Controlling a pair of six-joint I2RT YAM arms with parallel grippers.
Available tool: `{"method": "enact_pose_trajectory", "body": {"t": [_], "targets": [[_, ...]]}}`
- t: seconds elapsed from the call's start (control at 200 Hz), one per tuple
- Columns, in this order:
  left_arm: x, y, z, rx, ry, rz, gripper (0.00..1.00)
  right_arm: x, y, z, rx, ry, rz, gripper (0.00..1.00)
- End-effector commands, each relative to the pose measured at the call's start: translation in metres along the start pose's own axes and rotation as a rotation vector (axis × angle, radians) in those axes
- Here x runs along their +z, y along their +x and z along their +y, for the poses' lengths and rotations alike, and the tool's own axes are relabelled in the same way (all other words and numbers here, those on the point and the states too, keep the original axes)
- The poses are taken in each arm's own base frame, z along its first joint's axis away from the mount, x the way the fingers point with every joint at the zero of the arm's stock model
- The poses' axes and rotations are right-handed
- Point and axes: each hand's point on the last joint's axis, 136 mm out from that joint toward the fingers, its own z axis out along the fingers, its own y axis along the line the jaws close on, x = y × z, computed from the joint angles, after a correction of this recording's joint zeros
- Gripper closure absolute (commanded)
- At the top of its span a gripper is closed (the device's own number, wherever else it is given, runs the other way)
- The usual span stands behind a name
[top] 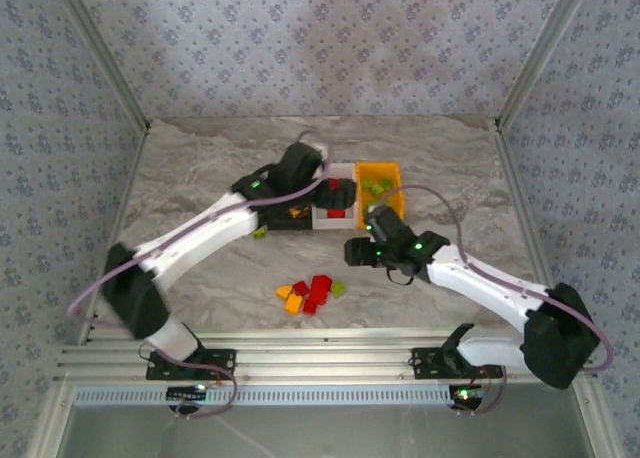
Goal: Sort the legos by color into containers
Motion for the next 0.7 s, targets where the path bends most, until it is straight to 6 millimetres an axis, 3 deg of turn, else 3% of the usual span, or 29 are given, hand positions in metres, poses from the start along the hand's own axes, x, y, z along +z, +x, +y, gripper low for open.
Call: {"method": "enact_pose_trajectory", "body": {"t": [0.0,0.155,0.28,0.445,0.695], "targets": [[-0.022,0.026,0.041,-0.070,-0.093,-0.073,0.00,0.009,-0.002,0.041,-0.122,-0.090,0.010,0.25],[-0.058,0.088,0.096,-0.163,-0.208,-0.060,0.01,0.030,0.018,0.068,-0.214,-0.125,0.088,0.24],[-0.078,0.118,0.118,-0.228,-0.229,-0.070,0.01,0.043,0.029,0.080,-0.294,-0.132,0.129,0.23],[-0.089,0.135,0.134,-0.253,-0.268,-0.056,0.01,0.059,0.044,0.082,-0.382,-0.121,0.215,0.24],[-0.091,0.135,0.140,-0.256,-0.291,-0.062,0.00,0.073,0.062,0.077,-0.425,-0.101,0.310,0.29]]}}
